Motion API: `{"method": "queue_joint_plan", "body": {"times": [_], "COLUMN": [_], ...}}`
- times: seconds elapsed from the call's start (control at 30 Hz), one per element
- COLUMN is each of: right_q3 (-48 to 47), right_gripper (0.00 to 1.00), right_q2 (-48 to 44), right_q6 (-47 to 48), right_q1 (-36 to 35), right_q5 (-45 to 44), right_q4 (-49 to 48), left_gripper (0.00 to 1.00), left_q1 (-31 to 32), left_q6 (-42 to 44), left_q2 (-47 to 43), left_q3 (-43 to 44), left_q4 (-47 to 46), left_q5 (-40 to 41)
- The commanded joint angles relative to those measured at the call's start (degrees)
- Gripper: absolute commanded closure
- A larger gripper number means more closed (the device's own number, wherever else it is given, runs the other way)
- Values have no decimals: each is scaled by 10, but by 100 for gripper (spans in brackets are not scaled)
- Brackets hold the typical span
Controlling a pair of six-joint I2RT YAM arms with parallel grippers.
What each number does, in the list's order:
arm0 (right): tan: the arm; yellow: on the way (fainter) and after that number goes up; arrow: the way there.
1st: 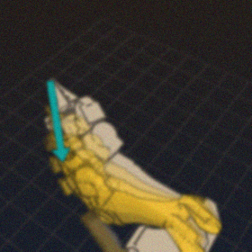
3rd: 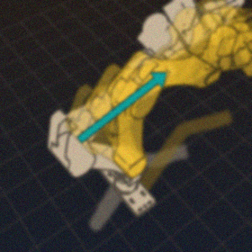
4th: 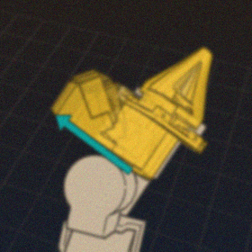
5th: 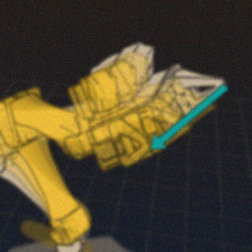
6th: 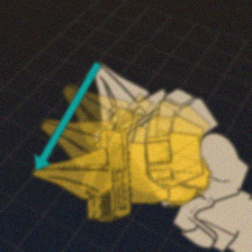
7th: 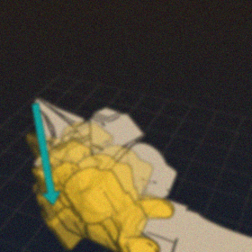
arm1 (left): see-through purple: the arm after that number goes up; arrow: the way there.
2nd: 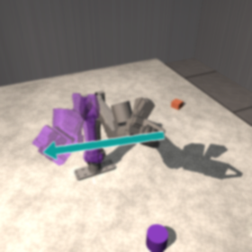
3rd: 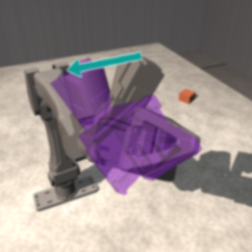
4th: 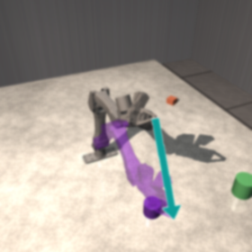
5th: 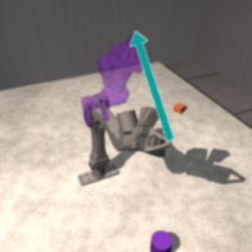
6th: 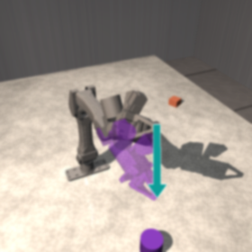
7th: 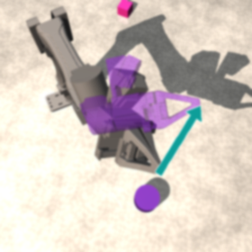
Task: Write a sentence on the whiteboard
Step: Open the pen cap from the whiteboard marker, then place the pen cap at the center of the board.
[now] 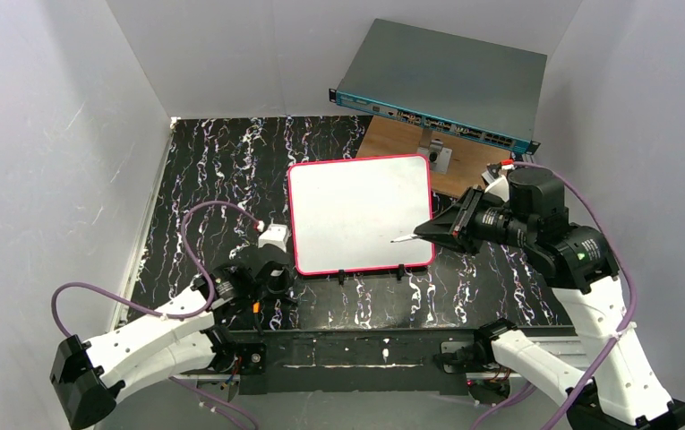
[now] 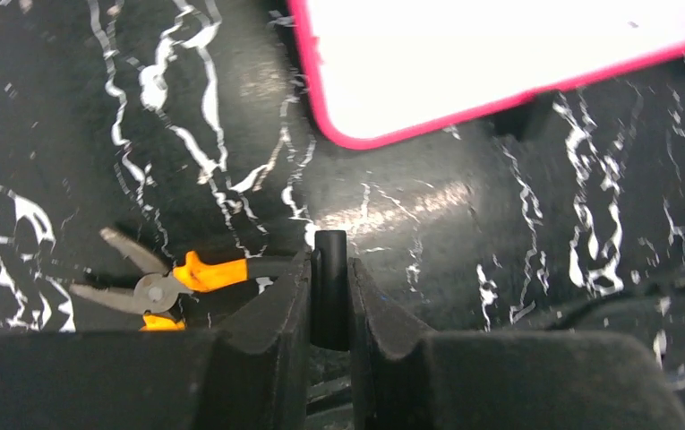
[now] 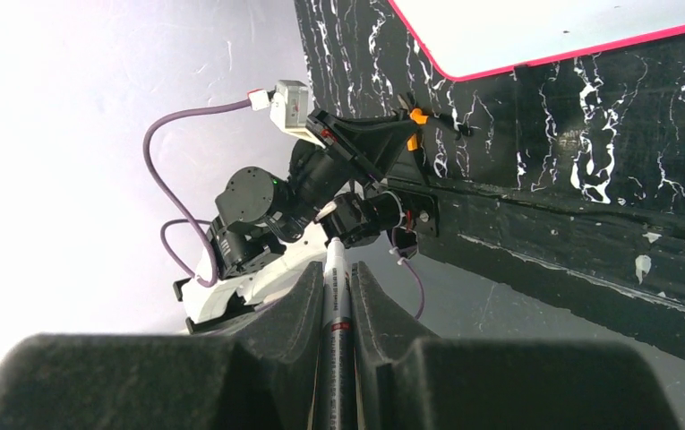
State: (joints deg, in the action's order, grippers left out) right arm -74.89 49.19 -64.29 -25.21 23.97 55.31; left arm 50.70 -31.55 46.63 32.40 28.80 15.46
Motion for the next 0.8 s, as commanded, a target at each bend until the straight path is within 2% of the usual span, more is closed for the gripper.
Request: {"method": "queue_joint_plan", "body": {"times": [0.0, 0.27, 0.4, 0.57, 0.67, 0.77], "right_q3": [-2, 7, 13, 1, -5, -6], "right_gripper": [99, 99, 99, 99, 99, 99], "right_q2": [-2, -21, -26, -21, -16, -15], "right_q6": [14, 22, 18, 24, 27, 26], "right_q1": [-1, -1, -1, -1, -1, -1], "right_q5": [-15, -25, -23, -26, -26, -25], "right_q4": [2, 20, 19, 28, 32, 30], "left_gripper": [100, 100, 100, 100, 100, 92], "left_q1": [-3, -9, -83, -206, -225, -229], "left_q6": [-137, -184, -120, -94, -106, -131], "left_q2": [-12, 11, 31, 82, 117, 147], "left_q3": [-24, -50, -45, -40, -38, -34], "left_q4": [8, 18, -7, -60, -92, -119], "left_q5": [119, 165, 165, 91, 92, 95]}}
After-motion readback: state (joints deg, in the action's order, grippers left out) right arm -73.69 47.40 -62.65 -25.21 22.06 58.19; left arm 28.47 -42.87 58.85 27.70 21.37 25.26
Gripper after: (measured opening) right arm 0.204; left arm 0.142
